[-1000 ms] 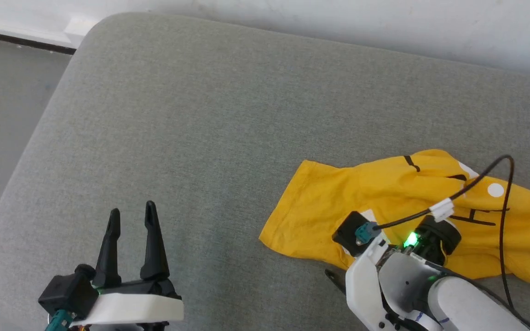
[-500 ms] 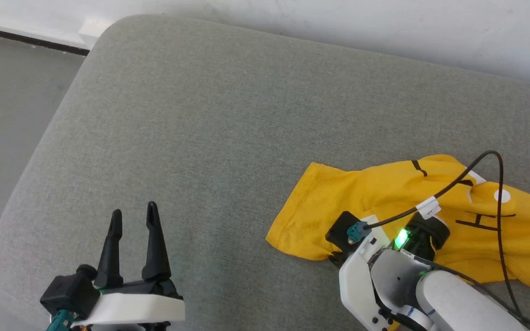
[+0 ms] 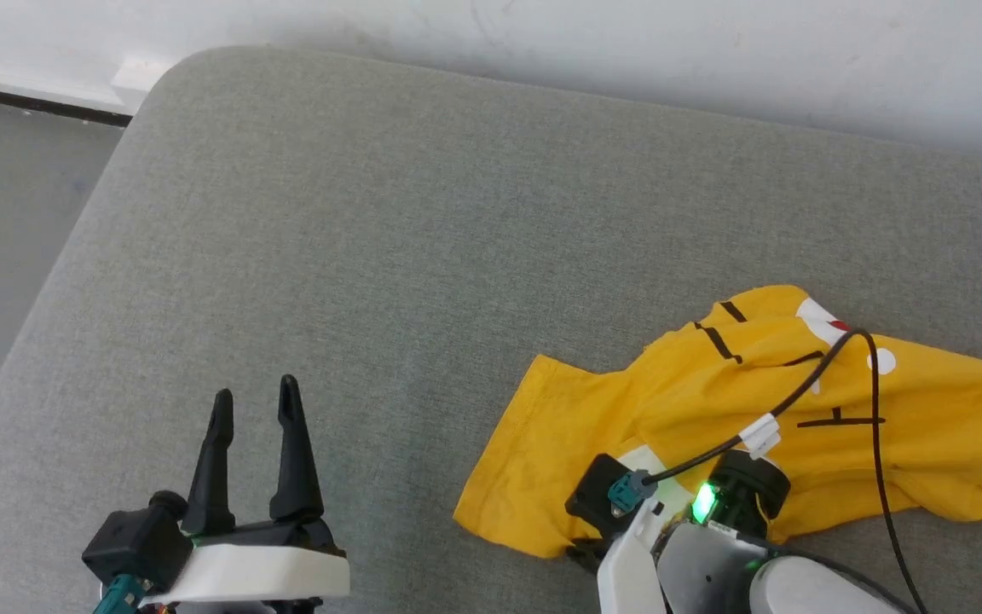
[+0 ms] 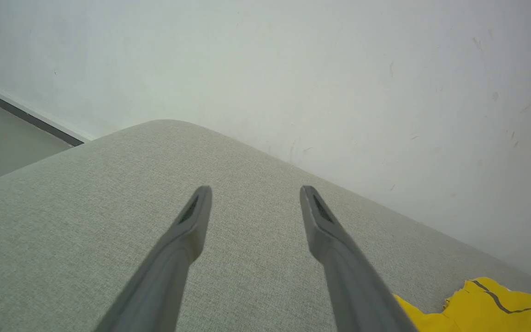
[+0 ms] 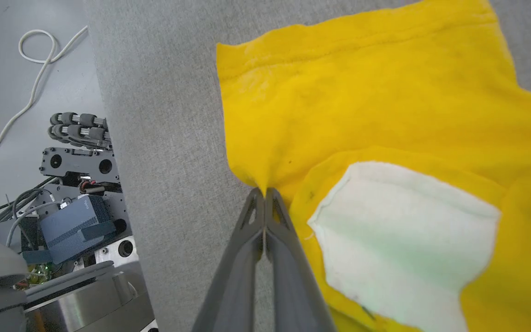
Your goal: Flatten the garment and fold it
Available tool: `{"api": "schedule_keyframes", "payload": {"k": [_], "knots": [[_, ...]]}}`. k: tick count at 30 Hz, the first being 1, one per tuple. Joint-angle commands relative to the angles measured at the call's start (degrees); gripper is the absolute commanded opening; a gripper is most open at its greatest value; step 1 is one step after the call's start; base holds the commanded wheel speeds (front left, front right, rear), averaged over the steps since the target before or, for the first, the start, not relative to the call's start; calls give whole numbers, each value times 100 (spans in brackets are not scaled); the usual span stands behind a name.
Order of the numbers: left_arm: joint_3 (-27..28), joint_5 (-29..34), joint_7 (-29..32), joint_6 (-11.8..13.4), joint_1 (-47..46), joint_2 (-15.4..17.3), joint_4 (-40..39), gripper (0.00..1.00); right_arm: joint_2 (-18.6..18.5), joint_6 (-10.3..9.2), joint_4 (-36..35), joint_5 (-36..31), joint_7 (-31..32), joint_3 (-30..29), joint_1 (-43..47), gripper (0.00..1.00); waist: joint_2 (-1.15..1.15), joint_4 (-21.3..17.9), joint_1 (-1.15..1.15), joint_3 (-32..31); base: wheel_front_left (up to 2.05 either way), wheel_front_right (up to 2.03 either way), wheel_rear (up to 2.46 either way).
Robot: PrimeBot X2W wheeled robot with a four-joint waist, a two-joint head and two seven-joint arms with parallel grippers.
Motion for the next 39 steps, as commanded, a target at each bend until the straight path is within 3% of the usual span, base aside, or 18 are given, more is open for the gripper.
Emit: {"api": "schedule_keyframes", "payload": {"k": [1, 5, 9, 16, 22, 27, 33, 39], "knots": [[2, 0, -27, 10, -47, -19, 8, 100, 24, -4, -52, 7, -52, -36, 29, 100, 0, -22, 0, -2, 0, 0, 0], [20, 28, -27, 7, -7, -19, 25, 100, 238, -4, -197, 70, -323, -351, 80, 100, 0, -120, 0, -54, 0, 0, 0], [24, 85, -27, 7, 58, -19, 21, 100, 616, -4, -453, 13, -718, -1086, 227, 100, 0, -251, 0, -155, 0, 0, 0], [60, 184, -27, -8, 135, 42, -80, 100, 1435, -4, -1130, -856, -1773, -3137, 882, 100, 0, -483, 0, -285, 0, 0, 0], [63, 420, -27, -47, 272, 211, -195, 100, 1793, -4, -1519, -1587, -2805, -4788, 1790, 100, 0, -698, 0, -364, 0, 0, 0], [-40, 711, -27, -53, 485, 368, -189, 100, 1817, -4, -1349, -1102, -3786, -5945, 2501, 100, 0, -829, 0, -422, 0, 0, 0], [-196, 800, 50, -99, 731, 454, -204, 100, 1819, -4, -852, -591, -4669, -6463, 2868, 100, 0, -975, 0, -425, 0, 0, 0], [-422, 911, 479, -155, 572, 549, -395, 100, 1819, -4, -764, -618, -4879, -6525, 2715, 100, 0, -972, 0, -292, 0, 0, 0]]}}
